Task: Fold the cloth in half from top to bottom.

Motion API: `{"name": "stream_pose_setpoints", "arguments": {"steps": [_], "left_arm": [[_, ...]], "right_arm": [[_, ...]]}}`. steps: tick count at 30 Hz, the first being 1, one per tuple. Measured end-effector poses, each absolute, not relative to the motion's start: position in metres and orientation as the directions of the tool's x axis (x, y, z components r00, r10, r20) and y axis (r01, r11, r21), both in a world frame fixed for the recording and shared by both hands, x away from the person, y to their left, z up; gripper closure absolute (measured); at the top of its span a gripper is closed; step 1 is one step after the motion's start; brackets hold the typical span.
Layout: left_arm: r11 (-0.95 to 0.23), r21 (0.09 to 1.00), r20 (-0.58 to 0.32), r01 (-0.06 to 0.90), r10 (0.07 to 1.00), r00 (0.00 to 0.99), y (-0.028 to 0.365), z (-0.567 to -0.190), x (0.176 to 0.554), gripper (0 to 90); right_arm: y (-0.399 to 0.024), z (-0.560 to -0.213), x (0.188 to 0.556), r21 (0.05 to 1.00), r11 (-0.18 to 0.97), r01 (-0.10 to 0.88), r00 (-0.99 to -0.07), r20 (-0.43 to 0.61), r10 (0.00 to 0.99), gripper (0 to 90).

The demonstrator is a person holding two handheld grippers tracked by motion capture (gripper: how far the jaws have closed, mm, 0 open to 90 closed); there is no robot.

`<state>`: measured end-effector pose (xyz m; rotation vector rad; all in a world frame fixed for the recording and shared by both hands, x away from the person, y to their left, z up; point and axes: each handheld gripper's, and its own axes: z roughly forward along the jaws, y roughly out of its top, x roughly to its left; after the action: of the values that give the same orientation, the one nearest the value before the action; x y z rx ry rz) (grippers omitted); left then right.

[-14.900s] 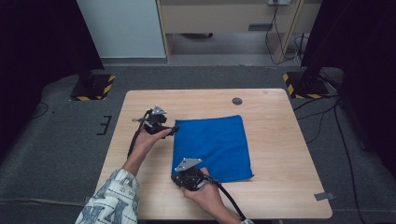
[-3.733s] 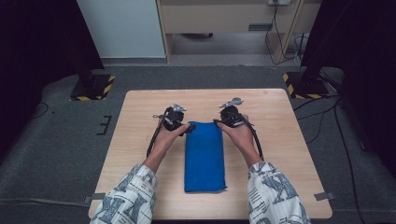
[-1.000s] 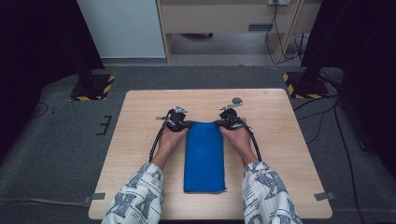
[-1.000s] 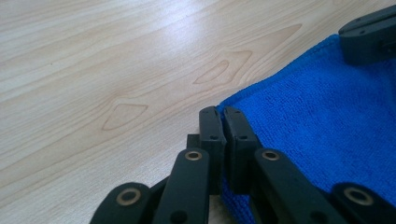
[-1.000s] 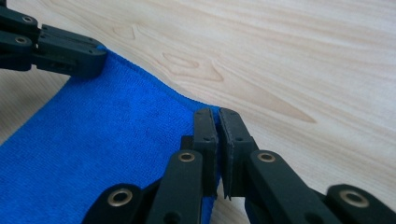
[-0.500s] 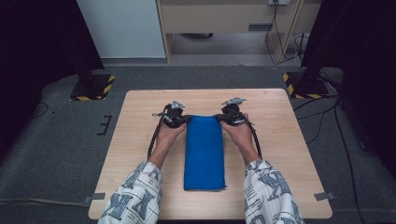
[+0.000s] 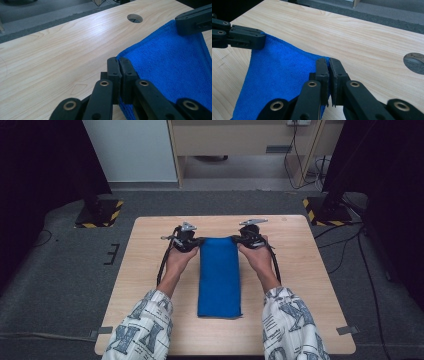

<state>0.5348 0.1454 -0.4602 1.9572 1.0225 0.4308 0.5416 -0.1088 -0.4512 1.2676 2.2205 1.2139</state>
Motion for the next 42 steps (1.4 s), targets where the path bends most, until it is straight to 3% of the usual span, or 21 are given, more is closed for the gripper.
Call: {"name": "stream_pose_setpoints", "arguments": {"steps": [21,42], "left_arm": [[-0.296,0.839,-0.049,0.457,0.794,0.606,0.148,-0.434,0.542,88.2],[-0.326,0.829,-0.038,0.454,0.777,0.628,0.140,-0.448,0.525,88.2]], "right_arm": [[-0.107,-0.429,0.550,0.833,0.230,0.503,-0.565,0.116,0.816,86.7],[-0.116,-0.451,0.529,0.824,0.254,0.507,-0.589,0.116,0.800,86.7]]}}
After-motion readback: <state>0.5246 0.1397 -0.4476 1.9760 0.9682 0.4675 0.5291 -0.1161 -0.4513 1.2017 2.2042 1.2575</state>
